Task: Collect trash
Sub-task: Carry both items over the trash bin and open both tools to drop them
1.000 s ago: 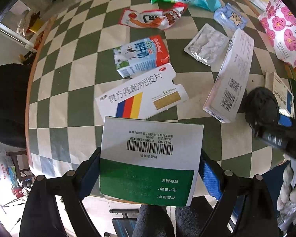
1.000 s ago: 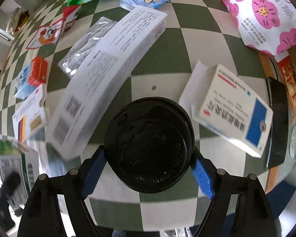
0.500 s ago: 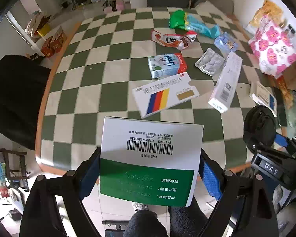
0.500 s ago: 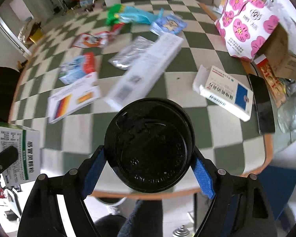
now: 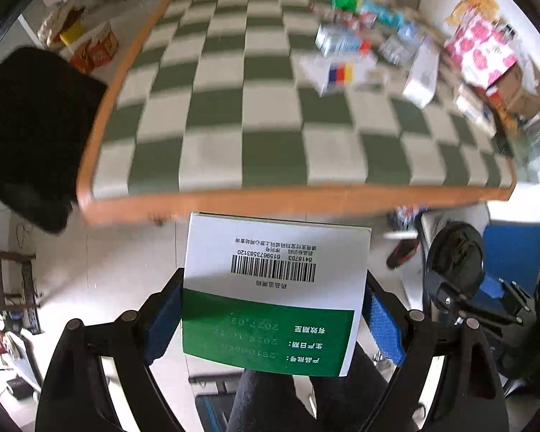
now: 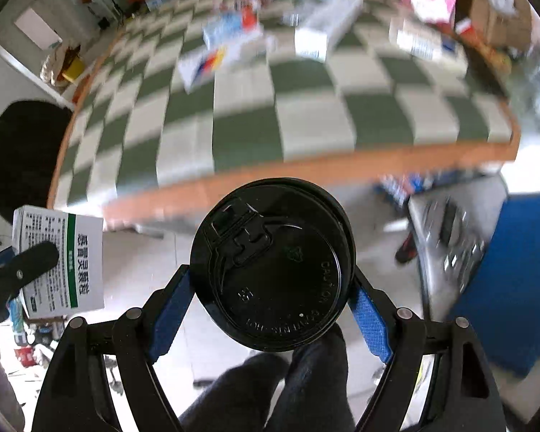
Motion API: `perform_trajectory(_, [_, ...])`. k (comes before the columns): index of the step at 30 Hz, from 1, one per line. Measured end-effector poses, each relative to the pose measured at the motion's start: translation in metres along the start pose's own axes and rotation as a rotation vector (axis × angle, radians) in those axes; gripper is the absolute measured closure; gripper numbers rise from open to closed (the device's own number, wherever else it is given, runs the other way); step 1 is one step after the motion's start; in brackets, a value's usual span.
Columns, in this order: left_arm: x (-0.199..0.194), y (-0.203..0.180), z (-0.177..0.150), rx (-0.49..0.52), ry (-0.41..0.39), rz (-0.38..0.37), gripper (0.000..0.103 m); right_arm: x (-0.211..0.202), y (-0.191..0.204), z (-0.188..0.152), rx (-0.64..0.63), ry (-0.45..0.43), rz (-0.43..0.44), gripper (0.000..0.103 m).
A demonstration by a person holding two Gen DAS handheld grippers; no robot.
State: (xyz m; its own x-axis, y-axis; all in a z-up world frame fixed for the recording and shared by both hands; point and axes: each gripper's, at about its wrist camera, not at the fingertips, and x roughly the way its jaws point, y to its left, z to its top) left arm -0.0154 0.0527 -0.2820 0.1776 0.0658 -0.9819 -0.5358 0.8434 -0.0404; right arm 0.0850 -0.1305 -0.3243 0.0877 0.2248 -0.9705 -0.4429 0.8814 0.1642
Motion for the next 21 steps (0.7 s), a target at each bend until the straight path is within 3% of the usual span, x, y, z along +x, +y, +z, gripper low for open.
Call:
perform_trajectory(5, [0.085, 0.014, -0.025, -0.077, 0.109, -0.031, 0.014, 0.068, -0.006, -0.04, 0.017, 0.108, 0.018, 0.019])
perform_trajectory(8, [0.154, 0.024, -0.035, -0.161, 0.179, -0.09, 0.014, 0.125, -0.012, -0.056, 0.017, 0.17, 0.029, 0.019])
perform_trajectory(16, [0.339, 0.036, -0.058, -0.243, 0.325, -0.195, 0.013, 0.305, -0.032, -0.084, 0.012, 0.309, 0.052, 0.018])
perform_trajectory(21, [0.417, 0.046, -0.073, -0.306, 0.384, -0.218, 0.0, 0.397, -0.033, -0.093, 0.014, 0.395, 0.106, 0.015])
